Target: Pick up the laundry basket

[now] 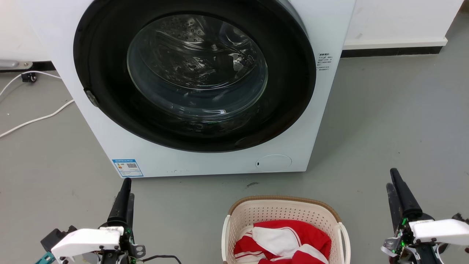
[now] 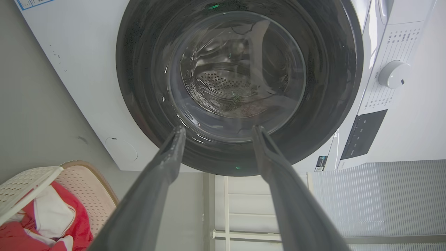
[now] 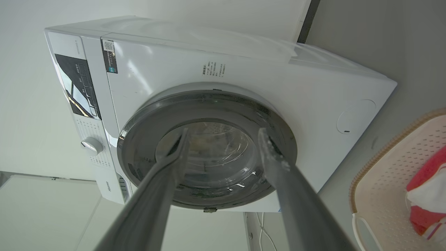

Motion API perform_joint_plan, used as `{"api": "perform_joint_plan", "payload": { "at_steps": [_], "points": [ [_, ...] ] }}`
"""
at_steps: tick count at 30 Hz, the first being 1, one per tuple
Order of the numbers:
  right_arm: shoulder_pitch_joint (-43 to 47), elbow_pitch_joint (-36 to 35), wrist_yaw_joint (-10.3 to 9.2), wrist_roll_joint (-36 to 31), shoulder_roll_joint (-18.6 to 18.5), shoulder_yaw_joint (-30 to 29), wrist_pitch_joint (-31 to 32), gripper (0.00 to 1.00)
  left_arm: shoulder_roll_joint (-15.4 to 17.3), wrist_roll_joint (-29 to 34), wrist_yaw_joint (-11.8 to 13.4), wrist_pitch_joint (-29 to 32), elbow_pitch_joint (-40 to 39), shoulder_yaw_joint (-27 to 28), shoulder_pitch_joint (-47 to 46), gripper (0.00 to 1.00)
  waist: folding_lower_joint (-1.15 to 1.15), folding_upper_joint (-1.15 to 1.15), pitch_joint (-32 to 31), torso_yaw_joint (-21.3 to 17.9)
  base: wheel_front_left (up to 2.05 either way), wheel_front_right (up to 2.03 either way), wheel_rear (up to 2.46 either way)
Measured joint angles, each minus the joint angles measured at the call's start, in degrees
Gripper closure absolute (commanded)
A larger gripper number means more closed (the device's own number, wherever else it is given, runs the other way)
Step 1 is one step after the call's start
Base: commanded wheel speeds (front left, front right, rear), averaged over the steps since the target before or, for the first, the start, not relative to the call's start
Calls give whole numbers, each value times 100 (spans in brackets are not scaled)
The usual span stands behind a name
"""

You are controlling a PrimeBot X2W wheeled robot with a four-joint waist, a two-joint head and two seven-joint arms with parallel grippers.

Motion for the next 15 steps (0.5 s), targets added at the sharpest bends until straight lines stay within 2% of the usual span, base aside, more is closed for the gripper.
{"api": "perform_joint_plan", "payload": {
  "at_steps": [15],
  "points": [
    [114, -523, 0, -1961, -1, 204, -372, 0, 2, 1813, 436, -360, -520, -287, 11, 0, 0, 0, -2, 3, 0, 0, 0]
  ]
}}
